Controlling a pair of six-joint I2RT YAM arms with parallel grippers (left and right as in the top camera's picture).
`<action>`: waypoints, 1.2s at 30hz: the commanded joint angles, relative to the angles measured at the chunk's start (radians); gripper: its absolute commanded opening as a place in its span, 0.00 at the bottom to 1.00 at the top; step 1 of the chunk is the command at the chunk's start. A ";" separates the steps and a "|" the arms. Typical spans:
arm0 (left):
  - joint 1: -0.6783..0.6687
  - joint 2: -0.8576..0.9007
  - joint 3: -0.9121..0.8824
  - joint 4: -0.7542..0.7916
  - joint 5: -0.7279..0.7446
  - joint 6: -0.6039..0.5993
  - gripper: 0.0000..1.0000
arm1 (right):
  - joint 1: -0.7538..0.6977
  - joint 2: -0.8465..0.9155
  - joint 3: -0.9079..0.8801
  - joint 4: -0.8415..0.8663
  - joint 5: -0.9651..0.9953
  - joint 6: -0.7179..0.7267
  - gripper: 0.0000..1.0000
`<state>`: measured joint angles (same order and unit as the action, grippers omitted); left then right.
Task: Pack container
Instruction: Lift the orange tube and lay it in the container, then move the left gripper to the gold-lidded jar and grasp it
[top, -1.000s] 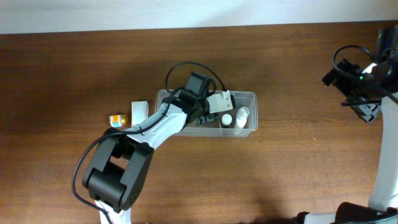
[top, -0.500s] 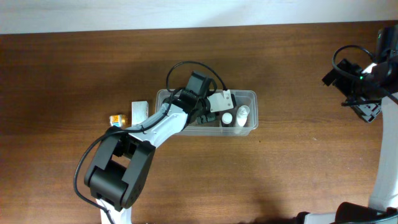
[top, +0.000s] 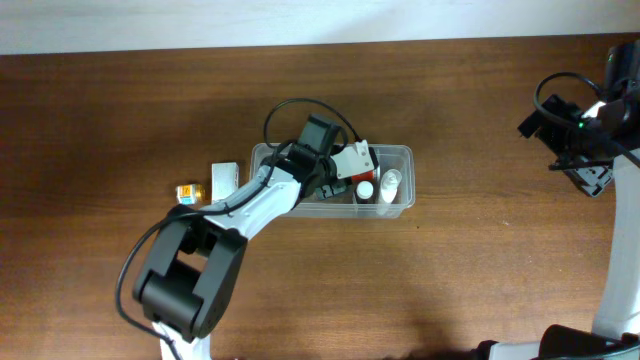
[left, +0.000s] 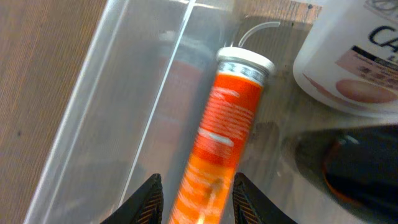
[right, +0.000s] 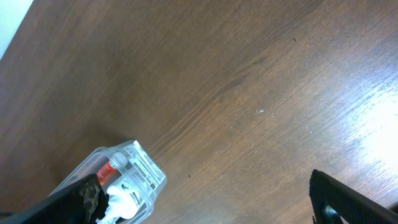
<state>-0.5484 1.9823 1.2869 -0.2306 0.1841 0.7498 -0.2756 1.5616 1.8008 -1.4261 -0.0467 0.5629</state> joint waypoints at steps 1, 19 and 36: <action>0.001 -0.143 0.012 -0.031 -0.046 -0.077 0.37 | -0.006 0.005 0.003 0.001 -0.002 -0.009 0.98; 0.257 -0.513 0.012 -0.592 -0.129 -0.504 0.84 | -0.006 0.005 0.003 0.001 -0.002 -0.009 0.99; 0.610 -0.245 0.009 -0.681 -0.252 -0.942 0.97 | -0.006 0.005 0.003 0.001 -0.002 -0.009 0.98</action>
<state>0.0566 1.6382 1.2953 -0.9207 -0.0788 -0.2031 -0.2756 1.5631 1.8008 -1.4258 -0.0467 0.5629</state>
